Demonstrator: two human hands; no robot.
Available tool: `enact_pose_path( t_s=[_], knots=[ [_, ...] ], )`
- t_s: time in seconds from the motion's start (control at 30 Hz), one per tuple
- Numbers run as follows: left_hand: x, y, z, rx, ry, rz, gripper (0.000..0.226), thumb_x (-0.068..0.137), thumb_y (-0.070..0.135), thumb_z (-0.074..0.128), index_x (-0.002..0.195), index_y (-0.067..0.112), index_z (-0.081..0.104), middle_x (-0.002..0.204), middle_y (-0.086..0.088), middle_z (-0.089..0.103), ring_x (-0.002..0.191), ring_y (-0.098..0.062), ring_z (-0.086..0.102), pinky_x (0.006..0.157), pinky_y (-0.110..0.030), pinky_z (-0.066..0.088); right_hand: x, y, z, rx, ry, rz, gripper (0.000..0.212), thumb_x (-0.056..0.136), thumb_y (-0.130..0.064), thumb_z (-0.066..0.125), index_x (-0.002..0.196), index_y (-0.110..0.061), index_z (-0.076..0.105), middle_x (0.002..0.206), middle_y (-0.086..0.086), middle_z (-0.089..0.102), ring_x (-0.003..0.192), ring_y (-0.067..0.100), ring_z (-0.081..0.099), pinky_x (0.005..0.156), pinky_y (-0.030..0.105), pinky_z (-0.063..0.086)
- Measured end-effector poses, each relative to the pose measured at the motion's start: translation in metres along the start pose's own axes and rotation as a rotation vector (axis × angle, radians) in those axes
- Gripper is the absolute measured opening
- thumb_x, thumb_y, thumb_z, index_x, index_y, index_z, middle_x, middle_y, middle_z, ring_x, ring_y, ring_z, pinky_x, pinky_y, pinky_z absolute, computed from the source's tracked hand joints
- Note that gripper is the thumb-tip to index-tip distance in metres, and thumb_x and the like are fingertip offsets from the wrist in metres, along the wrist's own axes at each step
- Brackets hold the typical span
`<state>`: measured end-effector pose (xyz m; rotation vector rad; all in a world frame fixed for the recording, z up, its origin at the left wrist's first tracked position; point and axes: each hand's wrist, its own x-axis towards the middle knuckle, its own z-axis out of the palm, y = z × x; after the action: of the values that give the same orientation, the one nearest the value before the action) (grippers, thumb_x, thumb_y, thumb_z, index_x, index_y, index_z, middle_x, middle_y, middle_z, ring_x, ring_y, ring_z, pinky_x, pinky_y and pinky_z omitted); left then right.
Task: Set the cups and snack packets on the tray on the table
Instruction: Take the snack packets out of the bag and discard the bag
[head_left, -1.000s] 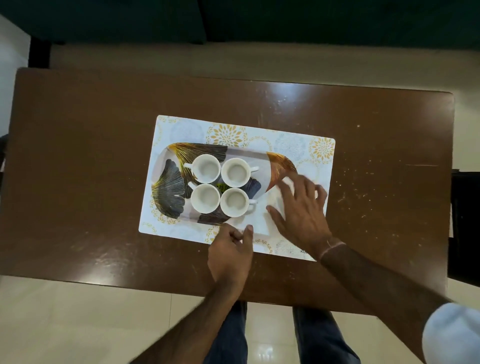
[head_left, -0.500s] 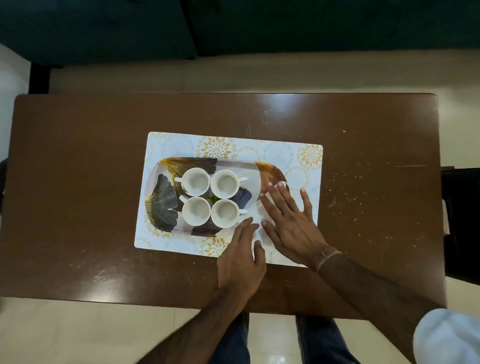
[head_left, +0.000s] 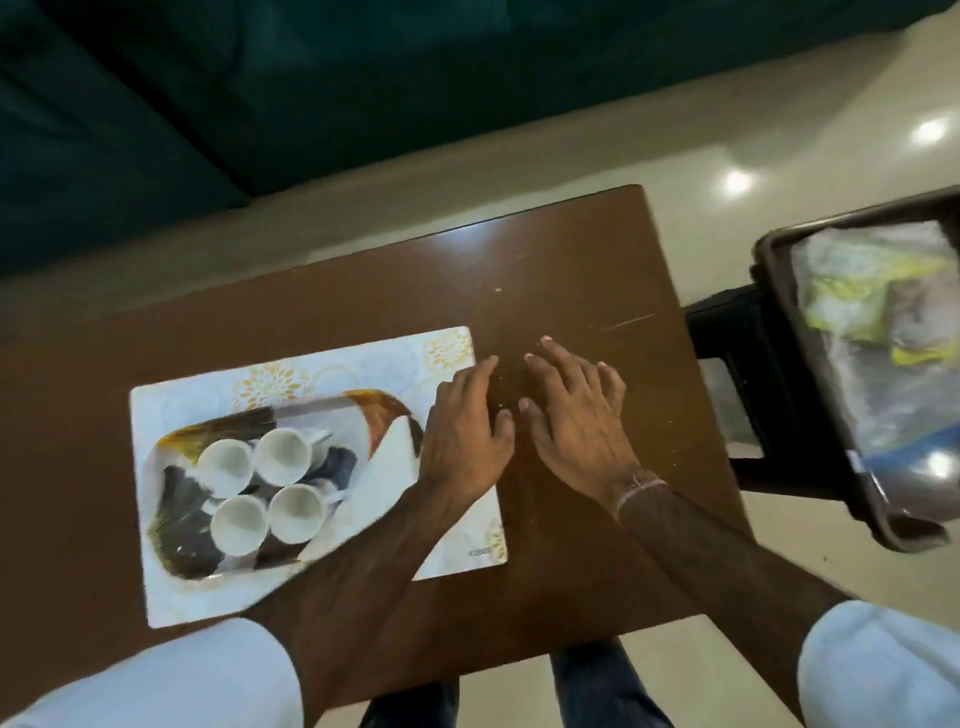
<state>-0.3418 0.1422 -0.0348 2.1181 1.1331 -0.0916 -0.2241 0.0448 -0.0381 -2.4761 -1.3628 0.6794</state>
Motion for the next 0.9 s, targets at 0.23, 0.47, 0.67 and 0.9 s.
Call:
enact_pose_path(
  t_s=[0.23, 0.47, 0.67, 0.9],
  knots=[
    [0.045, 0.1, 0.052, 0.082, -0.131, 0.236, 0.064, 0.092, 0.029, 0.06, 0.15, 0.024, 0.034, 0.147, 0.001, 0.045, 0.132, -0.019, 0.042, 0.109, -0.038, 0.04, -0.018, 0.111, -0.051, -0.016, 0.104, 0.199, 0.05, 0.1, -0.043, 0.039, 0.146, -0.024, 0.038, 0.159, 0.002, 0.03, 0.143, 0.021, 0.031, 0.115, 0.053, 0.021],
    [0.068, 0.217, 0.123, 0.163, -0.232, 0.473, 0.058, 0.09, 0.027, 0.061, 0.145, 0.018, 0.043, 0.141, -0.004, 0.049, 0.128, -0.022, 0.045, 0.107, -0.039, 0.041, -0.054, 0.222, -0.094, 0.009, 0.291, 0.412, 0.047, 0.097, -0.042, 0.045, 0.139, -0.021, 0.047, 0.152, 0.005, 0.04, 0.136, 0.026, 0.039, 0.111, 0.05, 0.023],
    [0.065, 0.284, 0.177, 0.221, -0.291, 0.613, 0.053, 0.084, 0.039, 0.063, 0.133, 0.021, 0.052, 0.127, -0.004, 0.052, 0.118, -0.025, 0.048, 0.096, -0.047, 0.043, -0.087, 0.287, -0.108, 0.054, 0.468, 0.606, 0.035, 0.096, -0.042, 0.049, 0.126, -0.024, 0.056, 0.136, 0.0, 0.049, 0.124, 0.024, 0.044, 0.102, 0.049, 0.029],
    [0.035, 0.335, 0.236, 0.36, -0.402, 0.725, 0.075, 0.067, 0.065, 0.071, 0.122, 0.02, 0.044, 0.119, -0.003, 0.053, 0.111, -0.025, 0.05, 0.093, -0.042, 0.037, -0.115, 0.331, -0.1, 0.482, 0.879, 1.118, 0.015, 0.092, -0.024, 0.053, 0.104, -0.017, 0.056, 0.116, 0.007, 0.055, 0.109, 0.028, 0.055, 0.097, 0.043, 0.043]
  ],
)
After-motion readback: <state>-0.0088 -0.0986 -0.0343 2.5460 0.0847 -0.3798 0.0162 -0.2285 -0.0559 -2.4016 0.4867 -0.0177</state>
